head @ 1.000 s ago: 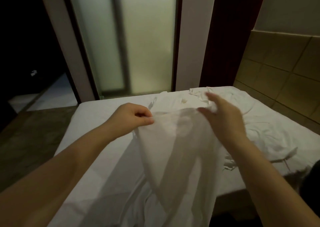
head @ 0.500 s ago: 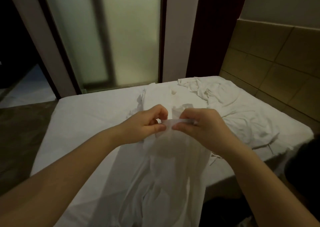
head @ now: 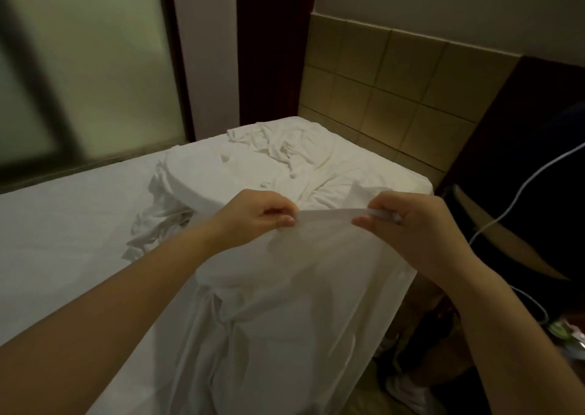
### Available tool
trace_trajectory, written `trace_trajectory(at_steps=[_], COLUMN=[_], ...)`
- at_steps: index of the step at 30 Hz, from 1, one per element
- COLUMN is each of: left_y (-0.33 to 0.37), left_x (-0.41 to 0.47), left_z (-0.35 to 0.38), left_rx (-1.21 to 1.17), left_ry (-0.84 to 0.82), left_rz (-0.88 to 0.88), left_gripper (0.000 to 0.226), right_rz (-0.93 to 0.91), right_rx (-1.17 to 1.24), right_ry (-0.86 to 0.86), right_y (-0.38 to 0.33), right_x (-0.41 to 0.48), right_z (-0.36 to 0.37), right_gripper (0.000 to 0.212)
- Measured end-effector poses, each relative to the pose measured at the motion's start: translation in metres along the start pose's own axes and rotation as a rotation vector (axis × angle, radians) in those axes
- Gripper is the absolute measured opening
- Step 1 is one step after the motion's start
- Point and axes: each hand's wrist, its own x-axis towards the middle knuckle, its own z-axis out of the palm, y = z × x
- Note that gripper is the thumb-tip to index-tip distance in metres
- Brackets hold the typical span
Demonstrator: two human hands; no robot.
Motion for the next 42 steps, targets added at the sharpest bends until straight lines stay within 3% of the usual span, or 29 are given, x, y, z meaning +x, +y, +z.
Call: trace_trajectory(at_steps=[5,10,14,20,24,30,36,39,42], left_y=[-0.014,-0.029,-0.035,-0.042,-0.037,-0.023,0.021,0.054,0.088], left_x=[0.008,0.011,0.011,0.018,0.021,0.015,-0.014,-0.029,-0.045], left_z=[0.012,0.029,0.054,0.082,0.088,0.052,-0.010,-0.045,-0.066], left_rx=[0.000,0.023,0.092,0.125,0.121,0.043,0.084,0.161,0.220], left_ry=[-0.014,0.093,0.175,0.300,0.299,0.426,0.395,0.456,0.459], left_rz=[0.031,0.010,-0.018,-0.112,-0.160,-0.248,-0.391,-0.465,-0.499], left_gripper=[0.023,0.018,0.013,0.022,0.028,0.014,0.011,0.006,0.005], right_rz=[0.001,0.001,0.013,0.042,0.064,0.237,0.294,0.215,-0.048], right_rx=[-0.024,-0.033,-0.037,-0.047,-0.050,-0.074,-0.058,0.037,0.316], right_ry=[0.090,0.152,0.198,0.220,0.231,0.161,0.066,0.049,-0.026], right_y=[0.007,0.011,0.016,0.023,0.034,0.071,0.083,0.050,-0.015], right_x=[-0.006,-0.004,0.000,0.002,0.001,0.006,0.045,0.073,0.085], right_z=[-0.007,-0.011,-0.014,-0.018,-0.024,-0.015,0.026,0.037,0.043], right_gripper=[0.038,0.044,0.036,0.029,0.018,0.022,0.027,0.027,0.035])
